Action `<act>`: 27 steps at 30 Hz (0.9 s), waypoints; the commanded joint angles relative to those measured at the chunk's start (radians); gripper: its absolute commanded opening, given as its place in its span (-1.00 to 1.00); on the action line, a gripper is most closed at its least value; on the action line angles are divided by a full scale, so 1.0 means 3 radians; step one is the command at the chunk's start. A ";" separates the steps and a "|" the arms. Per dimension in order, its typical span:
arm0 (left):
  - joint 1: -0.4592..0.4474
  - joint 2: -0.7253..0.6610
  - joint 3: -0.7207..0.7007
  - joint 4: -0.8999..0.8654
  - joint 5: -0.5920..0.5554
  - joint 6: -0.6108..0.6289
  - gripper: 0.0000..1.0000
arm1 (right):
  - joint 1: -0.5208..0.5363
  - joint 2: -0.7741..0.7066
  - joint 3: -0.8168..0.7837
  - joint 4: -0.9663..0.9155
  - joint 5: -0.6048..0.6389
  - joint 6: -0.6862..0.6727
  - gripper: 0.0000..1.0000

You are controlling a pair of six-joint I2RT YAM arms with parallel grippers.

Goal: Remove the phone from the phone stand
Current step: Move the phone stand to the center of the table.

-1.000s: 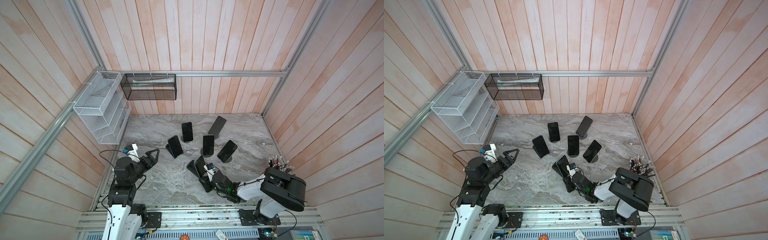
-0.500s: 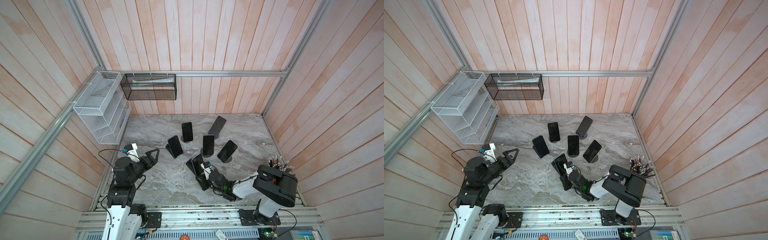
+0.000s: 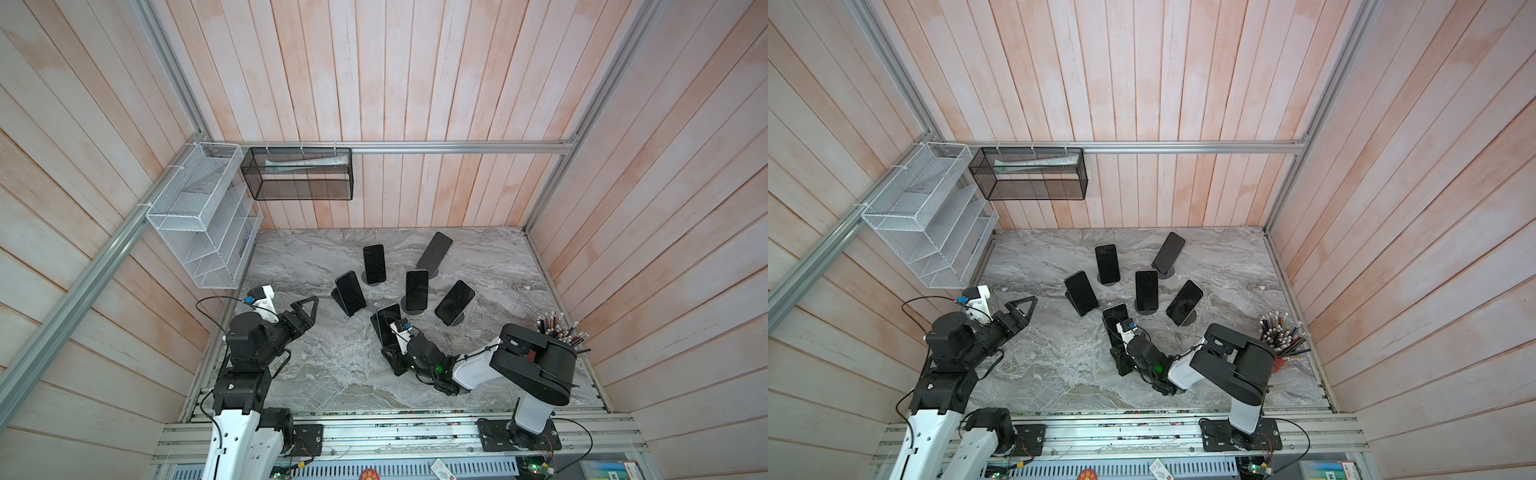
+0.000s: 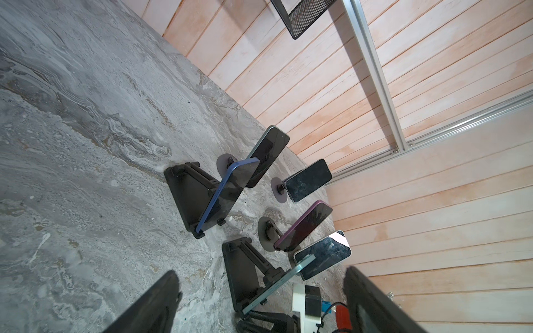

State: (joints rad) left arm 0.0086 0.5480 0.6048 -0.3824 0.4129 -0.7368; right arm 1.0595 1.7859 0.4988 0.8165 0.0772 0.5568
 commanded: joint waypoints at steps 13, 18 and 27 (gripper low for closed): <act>0.0017 0.0006 -0.0032 0.0017 0.0022 0.0058 0.83 | 0.0243 -0.0624 -0.0215 -0.0678 0.0421 0.0549 -0.40; 0.0017 -0.0001 -0.0020 -0.0112 0.0051 0.0091 0.86 | 0.0270 -0.1122 -0.0183 -0.1390 0.0626 0.0754 -0.37; 0.0017 -0.0013 -0.0077 -0.0137 0.0285 0.0013 0.88 | 0.0276 -0.2050 -0.0028 -0.2756 0.1232 0.0729 -0.11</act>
State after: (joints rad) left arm 0.0082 0.5533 0.6006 -0.4095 0.4637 -0.7277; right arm 1.1366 1.2224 0.4515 0.2035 0.3359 0.7708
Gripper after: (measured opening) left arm 0.937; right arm 0.437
